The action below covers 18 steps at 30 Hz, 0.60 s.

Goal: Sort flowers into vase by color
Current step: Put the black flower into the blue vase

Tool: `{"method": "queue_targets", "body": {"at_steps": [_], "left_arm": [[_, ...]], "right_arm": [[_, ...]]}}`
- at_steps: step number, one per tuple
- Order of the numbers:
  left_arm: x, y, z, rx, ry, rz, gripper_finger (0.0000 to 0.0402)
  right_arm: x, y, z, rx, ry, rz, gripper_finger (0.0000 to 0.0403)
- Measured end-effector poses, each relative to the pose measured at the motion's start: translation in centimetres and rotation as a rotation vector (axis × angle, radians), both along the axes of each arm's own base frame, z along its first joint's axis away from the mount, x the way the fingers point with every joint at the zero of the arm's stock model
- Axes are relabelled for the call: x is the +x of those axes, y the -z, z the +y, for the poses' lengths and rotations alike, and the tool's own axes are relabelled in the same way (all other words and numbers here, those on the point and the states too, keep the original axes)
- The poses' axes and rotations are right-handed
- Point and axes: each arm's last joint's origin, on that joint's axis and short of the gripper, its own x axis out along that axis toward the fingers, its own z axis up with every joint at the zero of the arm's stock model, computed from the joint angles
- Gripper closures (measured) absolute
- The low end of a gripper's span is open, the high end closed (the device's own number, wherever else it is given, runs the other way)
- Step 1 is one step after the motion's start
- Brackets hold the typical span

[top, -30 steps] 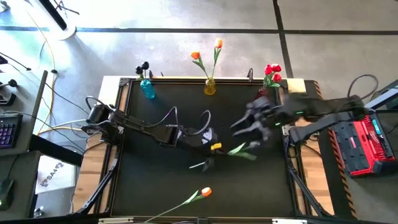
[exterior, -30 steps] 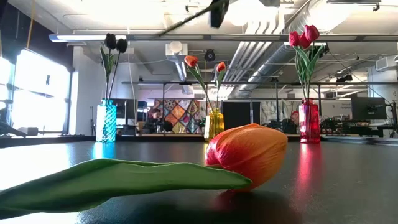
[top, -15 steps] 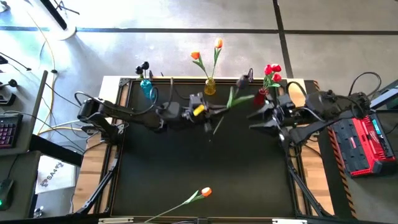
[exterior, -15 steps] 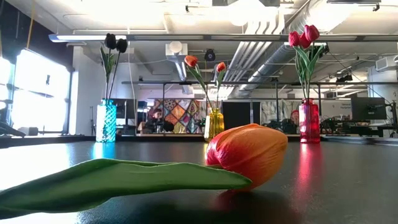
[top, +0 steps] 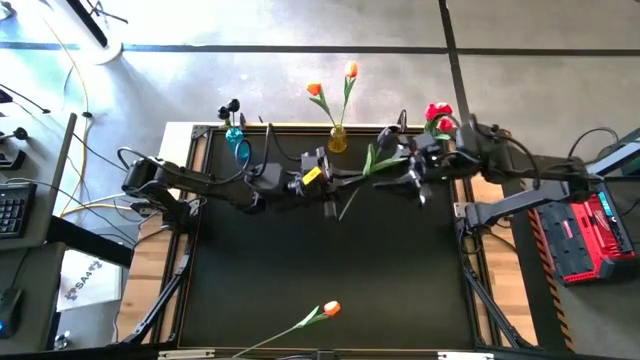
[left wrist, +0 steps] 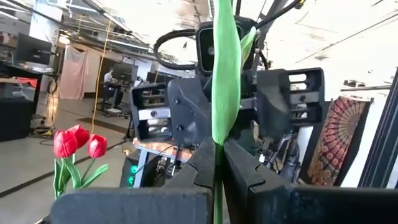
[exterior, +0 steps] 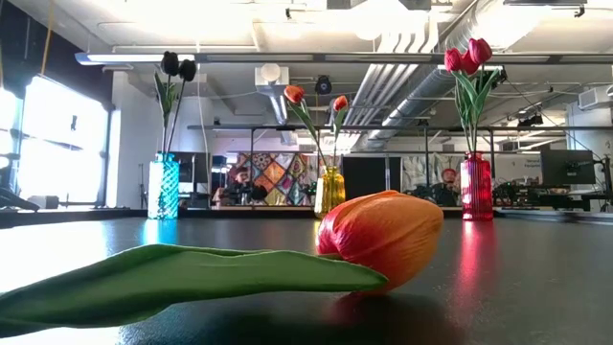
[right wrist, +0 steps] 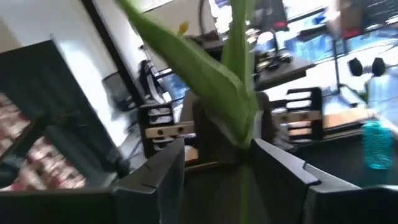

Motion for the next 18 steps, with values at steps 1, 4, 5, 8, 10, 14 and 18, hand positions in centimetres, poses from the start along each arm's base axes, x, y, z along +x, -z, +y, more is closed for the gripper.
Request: {"method": "queue_targets", "body": {"at_steps": [1,4,5,8,10,14,18], "left_arm": [[0.0,0.0,0.0,0.001,0.002,0.000,0.0401],[-0.1,-0.1,0.0,0.010,0.000,0.001,0.0401],[-0.1,0.0,0.0,0.010,-0.001,0.007,0.0401],[0.0,0.2,0.0,-0.015,-0.001,0.022,0.0401],[0.0,0.2,-0.1,-0.019,-0.002,0.026,0.0401],[0.0,0.2,-0.3,-0.021,-0.004,0.027,0.0401],[0.1,0.5,-0.6,-0.023,0.009,0.041,0.0401]], "right_arm": [[0.4,0.1,-0.1,0.001,-0.015,-0.003,0.0231],[1.1,0.2,-0.2,0.001,-0.020,-0.014,0.0232],[1.3,0.3,-0.3,0.000,-0.011,-0.011,0.0234],[1.3,0.4,-0.6,-0.001,0.009,-0.006,0.0255],[1.4,0.4,-0.8,0.000,0.023,-0.001,0.0278],[1.4,0.4,-1.3,0.000,0.036,0.001,0.0326],[1.5,0.5,-1.5,-0.002,0.048,0.007,0.0355]]}}
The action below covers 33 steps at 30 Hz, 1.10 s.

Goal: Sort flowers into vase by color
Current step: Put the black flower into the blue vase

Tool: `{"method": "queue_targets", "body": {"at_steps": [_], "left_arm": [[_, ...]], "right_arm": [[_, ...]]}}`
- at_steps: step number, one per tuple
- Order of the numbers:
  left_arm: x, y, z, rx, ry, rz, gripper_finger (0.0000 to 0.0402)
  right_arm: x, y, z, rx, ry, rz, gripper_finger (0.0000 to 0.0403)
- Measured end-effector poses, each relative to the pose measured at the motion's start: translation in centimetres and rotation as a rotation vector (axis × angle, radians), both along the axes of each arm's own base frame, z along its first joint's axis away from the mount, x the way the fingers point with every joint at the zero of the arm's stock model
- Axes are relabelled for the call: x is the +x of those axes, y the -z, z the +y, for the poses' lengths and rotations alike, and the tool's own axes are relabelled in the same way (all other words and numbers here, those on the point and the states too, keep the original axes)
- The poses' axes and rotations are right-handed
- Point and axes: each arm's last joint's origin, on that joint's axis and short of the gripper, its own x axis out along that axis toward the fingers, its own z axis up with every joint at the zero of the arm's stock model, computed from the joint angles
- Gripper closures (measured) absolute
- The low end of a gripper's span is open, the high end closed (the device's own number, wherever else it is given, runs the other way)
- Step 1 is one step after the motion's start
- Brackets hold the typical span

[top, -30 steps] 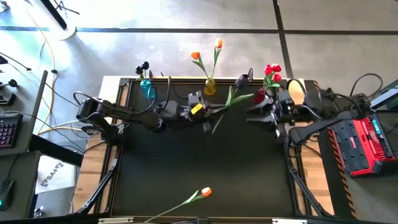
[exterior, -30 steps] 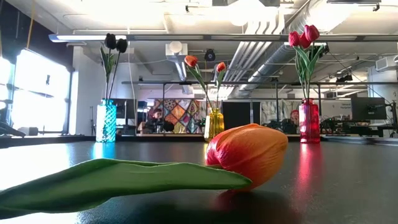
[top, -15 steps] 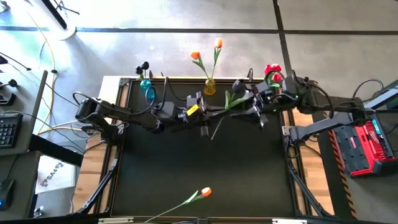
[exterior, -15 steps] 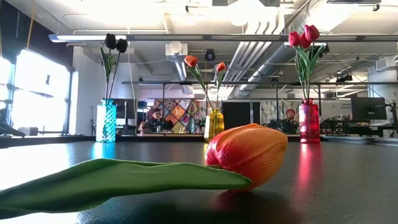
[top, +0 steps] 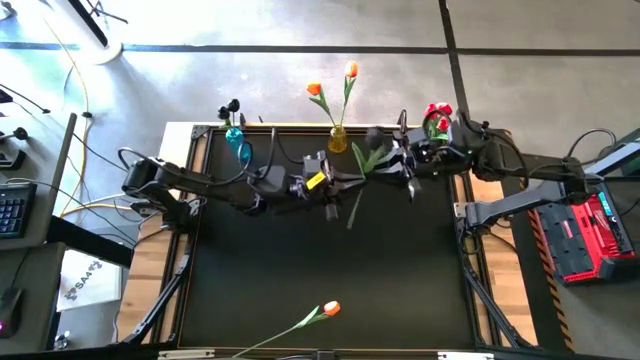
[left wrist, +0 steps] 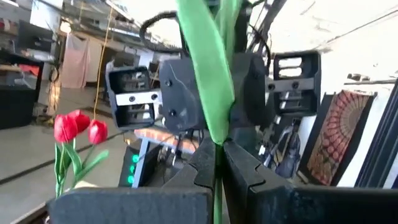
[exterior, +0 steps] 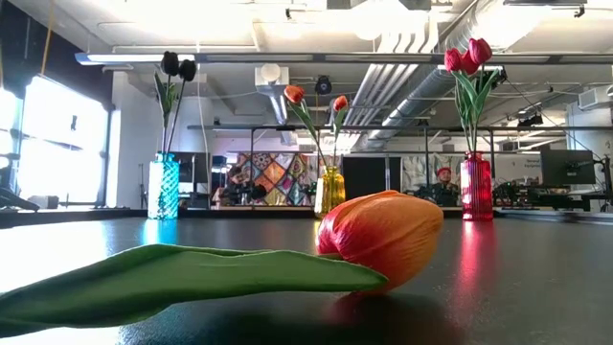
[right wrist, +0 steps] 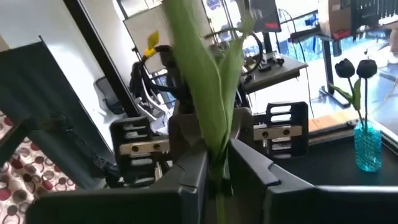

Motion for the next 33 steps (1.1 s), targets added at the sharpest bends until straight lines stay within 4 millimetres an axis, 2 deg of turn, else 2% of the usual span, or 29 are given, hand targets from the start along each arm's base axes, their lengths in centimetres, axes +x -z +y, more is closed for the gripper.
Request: {"method": "queue_targets", "body": {"at_steps": [3,10,16,27,33], "left_arm": [[0.0,0.1,-0.2,-0.002,0.001,0.006,0.0401],[-0.1,0.2,-1.1,-0.002,-0.010,0.016,0.0401],[0.0,1.0,-1.2,-0.061,0.025,0.087,0.0399],[0.1,1.3,-1.0,-0.085,0.037,0.111,0.0316],[0.3,1.5,-0.5,-0.168,0.115,0.112,0.0303]], "right_arm": [[-0.1,0.1,0.0,0.001,-0.001,0.015,0.0359],[-0.3,0.2,0.1,0.002,-0.024,0.028,0.0330],[0.2,0.8,0.2,-0.011,-0.063,0.069,0.0392],[0.2,1.8,0.3,-0.042,-0.104,0.159,0.0400],[0.1,1.9,0.4,-0.060,-0.143,0.171,0.0402]]}}
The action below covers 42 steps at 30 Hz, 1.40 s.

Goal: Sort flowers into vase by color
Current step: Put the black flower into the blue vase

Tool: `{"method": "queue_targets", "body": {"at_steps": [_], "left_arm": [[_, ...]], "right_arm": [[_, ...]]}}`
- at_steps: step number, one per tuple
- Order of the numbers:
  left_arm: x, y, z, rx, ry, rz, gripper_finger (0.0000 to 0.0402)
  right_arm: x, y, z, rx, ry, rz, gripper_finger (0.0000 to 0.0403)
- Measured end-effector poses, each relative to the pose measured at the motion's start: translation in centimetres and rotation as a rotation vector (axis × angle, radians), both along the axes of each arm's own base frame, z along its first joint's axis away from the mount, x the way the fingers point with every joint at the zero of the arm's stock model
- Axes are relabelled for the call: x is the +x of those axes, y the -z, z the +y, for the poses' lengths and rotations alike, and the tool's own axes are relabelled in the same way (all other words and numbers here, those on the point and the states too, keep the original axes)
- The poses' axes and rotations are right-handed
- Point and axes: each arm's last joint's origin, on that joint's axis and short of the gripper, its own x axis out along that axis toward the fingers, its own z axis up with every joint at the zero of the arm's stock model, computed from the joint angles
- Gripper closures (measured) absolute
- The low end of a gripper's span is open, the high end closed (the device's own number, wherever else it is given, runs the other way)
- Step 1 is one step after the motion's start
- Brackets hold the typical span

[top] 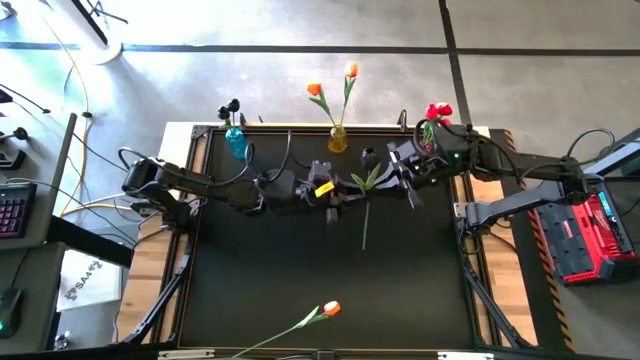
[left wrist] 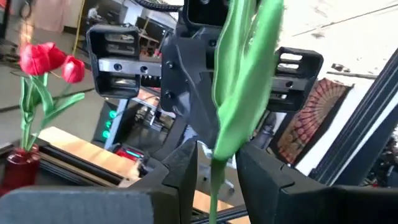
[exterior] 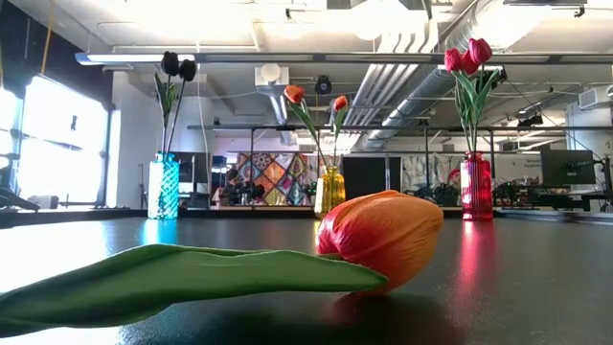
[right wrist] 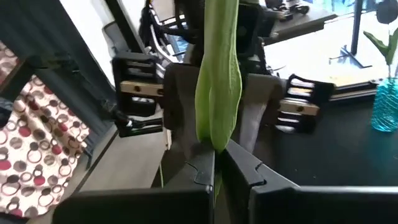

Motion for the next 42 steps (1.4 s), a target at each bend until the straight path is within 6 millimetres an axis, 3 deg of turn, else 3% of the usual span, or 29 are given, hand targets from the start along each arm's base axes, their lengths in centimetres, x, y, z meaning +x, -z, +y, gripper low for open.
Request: {"method": "queue_targets", "body": {"at_steps": [15,18,21,24,29,35,42], "left_arm": [[0.6,1.0,-0.1,-0.020,0.071,0.026,0.0305],[0.7,0.9,0.0,-0.018,0.065,0.024,0.0328],[0.7,0.9,0.0,0.000,0.070,0.026,0.0376],[0.7,0.9,0.0,0.017,0.062,0.027,0.0393],[0.2,0.6,0.4,0.063,-0.047,0.055,0.0398],[-2.6,-1.8,1.4,0.136,-0.273,0.127,0.0400],[-8.7,-5.7,3.0,0.238,-0.547,0.237,0.0401]], "right_arm": [[0.2,0.0,0.3,0.005,-0.098,-0.011,0.0403],[0.2,0.1,0.3,0.006,-0.103,-0.007,0.0402],[0.3,0.2,0.2,0.012,-0.100,-0.001,0.0399],[0.3,0.2,0.2,0.018,-0.086,0.002,0.0377],[-0.4,-0.3,0.0,0.016,-0.017,-0.011,0.0305],[-2.9,-0.7,-1.1,0.037,0.187,0.030,0.0245],[-3.1,1.4,-2.2,-0.024,0.288,0.187,0.0238]]}}
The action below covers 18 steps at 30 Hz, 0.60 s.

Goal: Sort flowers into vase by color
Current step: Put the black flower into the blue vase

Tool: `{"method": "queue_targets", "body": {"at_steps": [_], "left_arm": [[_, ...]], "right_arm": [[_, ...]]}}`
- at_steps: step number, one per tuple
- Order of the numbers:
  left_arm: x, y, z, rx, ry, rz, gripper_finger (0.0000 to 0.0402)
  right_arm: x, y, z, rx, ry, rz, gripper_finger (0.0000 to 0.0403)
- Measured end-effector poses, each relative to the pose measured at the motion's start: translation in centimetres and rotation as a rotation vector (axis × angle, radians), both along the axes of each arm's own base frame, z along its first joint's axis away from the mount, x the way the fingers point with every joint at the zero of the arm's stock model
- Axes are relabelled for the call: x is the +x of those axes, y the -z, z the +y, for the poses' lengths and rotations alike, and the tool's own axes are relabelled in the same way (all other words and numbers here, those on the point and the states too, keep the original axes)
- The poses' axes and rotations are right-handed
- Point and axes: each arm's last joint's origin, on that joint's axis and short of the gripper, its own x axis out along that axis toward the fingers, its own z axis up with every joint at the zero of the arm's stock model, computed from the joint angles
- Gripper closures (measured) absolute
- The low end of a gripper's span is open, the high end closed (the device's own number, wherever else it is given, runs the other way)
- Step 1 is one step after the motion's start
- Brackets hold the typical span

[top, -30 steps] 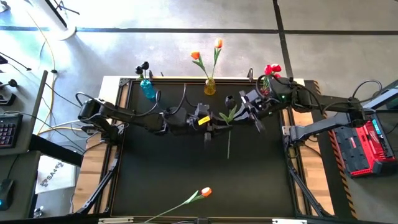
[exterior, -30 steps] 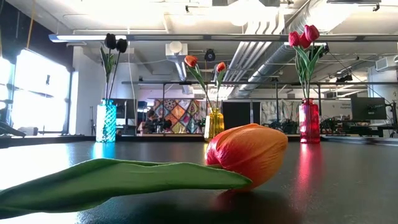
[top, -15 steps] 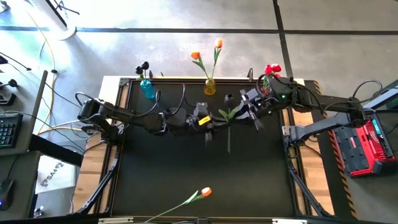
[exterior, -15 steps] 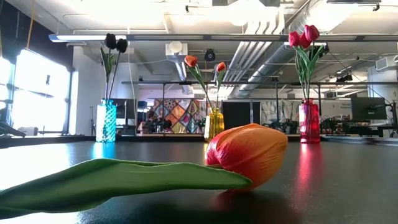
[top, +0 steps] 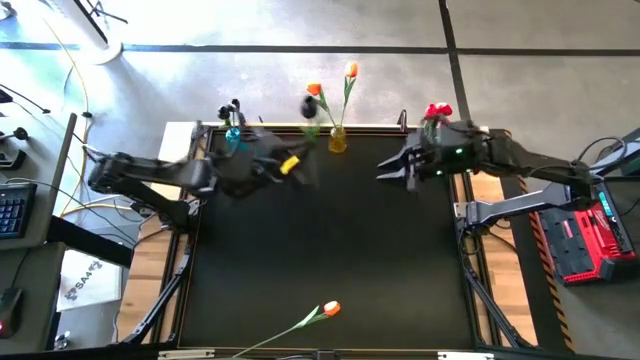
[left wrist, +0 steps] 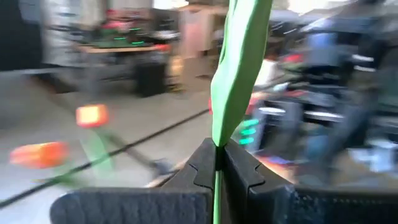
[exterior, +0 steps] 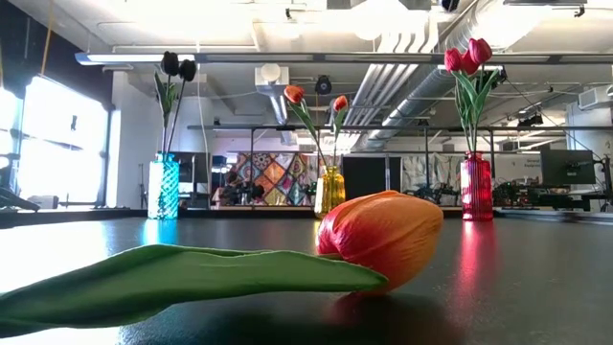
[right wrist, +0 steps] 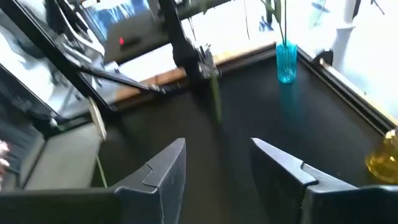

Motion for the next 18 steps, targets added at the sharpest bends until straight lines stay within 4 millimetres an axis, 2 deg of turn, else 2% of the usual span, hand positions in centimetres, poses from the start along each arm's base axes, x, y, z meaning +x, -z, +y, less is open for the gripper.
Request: {"method": "queue_targets", "body": {"at_steps": [5,10,14,18], "left_arm": [[-3.9,-0.5,1.0,0.032,-0.215,0.146,0.0401],[-6.8,-0.7,2.7,0.041,-0.338,0.227,0.0401],[-9.1,-2.5,5.5,0.064,-0.391,0.193,0.0401],[-11.4,-4.4,8.4,0.112,-0.371,0.124,0.0401]], "right_arm": [[1.6,3.8,-1.2,-0.002,0.002,0.083,0.0250],[2.8,7.4,-3.6,0.092,-0.012,0.072,0.0261],[3.7,8.6,-6.0,0.171,-0.009,0.007,0.0261],[4.9,8.7,-8.3,0.187,-0.007,-0.036,0.0262]]}}
